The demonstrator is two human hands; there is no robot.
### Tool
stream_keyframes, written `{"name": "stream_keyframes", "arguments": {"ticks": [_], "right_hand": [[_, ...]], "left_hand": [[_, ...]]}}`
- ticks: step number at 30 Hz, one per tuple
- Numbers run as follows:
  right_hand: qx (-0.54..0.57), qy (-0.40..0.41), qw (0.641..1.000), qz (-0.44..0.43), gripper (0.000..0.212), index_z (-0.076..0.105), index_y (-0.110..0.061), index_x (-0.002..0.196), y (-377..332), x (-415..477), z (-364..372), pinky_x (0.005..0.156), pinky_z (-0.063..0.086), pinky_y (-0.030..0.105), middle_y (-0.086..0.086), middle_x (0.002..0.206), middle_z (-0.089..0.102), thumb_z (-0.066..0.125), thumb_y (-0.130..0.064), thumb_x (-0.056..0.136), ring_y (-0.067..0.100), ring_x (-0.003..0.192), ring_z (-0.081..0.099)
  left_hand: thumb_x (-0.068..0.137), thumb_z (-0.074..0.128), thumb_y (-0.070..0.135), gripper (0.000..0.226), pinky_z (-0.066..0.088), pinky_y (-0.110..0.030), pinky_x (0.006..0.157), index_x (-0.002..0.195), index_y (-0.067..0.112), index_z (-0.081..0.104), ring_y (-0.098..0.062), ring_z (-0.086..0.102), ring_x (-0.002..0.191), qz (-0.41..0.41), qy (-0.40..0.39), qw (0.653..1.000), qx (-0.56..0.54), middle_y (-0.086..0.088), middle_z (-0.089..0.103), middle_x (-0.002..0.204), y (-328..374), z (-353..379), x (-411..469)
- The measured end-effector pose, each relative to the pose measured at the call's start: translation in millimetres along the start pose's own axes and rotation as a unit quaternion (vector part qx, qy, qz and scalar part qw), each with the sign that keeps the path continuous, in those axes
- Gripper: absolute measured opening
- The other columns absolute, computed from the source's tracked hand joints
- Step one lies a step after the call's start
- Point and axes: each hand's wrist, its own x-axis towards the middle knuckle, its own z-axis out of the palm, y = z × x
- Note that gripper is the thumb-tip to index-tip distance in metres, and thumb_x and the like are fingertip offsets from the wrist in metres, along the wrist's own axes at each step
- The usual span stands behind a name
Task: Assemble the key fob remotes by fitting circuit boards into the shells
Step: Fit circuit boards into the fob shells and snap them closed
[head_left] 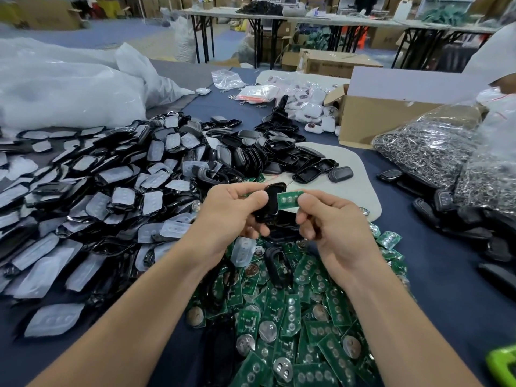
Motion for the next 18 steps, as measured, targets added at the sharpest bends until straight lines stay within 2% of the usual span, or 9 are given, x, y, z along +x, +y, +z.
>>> {"name": "stream_keyframes", "arguments": {"ticks": [2,6,11,15,18], "right_hand": [[-0.030,0.016,0.999,-0.027,0.027,0.081,-0.015,0.077,1.5,0.5,-0.7,0.047,0.040,0.019,0.006,0.060,0.060,0.066,-0.006,0.098,0.013,0.045,0.041],[-0.126,0.042,0.986,-0.100,0.031,0.082,-0.025,0.077,5.2,5.2,0.0,0.044,0.039,0.019,0.002,0.059,0.062,0.066,-0.007,0.098,0.013,0.045,0.045],[-0.177,0.033,0.976,-0.123,0.030,0.080,-0.029,0.077,10.9,10.6,3.0,0.043,0.035,0.020,-0.002,0.056,0.061,0.067,-0.011,0.097,0.009,0.045,0.043],[-0.192,0.012,0.973,-0.125,0.011,0.081,-0.029,0.077,7.9,11.3,-0.7,0.044,0.036,0.020,-0.001,0.056,0.063,0.072,-0.027,0.083,0.009,0.045,0.046],[-0.205,0.019,0.970,-0.126,0.005,0.081,-0.026,0.071,8.0,9.1,-2.6,0.041,0.036,0.021,-0.001,0.054,0.065,0.078,-0.030,0.074,0.010,0.041,0.046]], "left_hand": [[0.102,0.063,0.006,0.024,0.050,-0.021,0.044,0.121,0.013,0.076,-0.020,0.067,0.052,-0.001,-0.025,1.000,0.011,-0.012,0.079,0.083,1.0,0.3,-0.6],[0.099,0.062,-0.004,0.037,0.061,-0.022,0.060,0.125,0.020,0.073,-0.019,0.071,0.064,-0.015,-0.118,0.992,0.039,-0.015,0.080,0.100,4.0,-2.2,-1.8],[0.091,0.068,-0.010,0.052,0.064,-0.028,0.082,0.135,0.019,0.068,-0.017,0.077,0.086,0.009,-0.115,0.990,0.086,-0.003,0.082,0.102,4.5,-9.8,-1.1],[0.095,0.062,-0.011,0.049,0.063,-0.026,0.079,0.136,0.014,0.069,-0.015,0.076,0.090,0.015,-0.099,0.992,0.077,-0.007,0.081,0.107,3.8,-10.3,1.9],[0.094,0.061,-0.012,0.050,0.061,-0.023,0.082,0.130,0.021,0.071,-0.011,0.076,0.094,0.023,-0.107,0.990,0.091,-0.001,0.081,0.106,2.2,-10.5,2.7]]}}
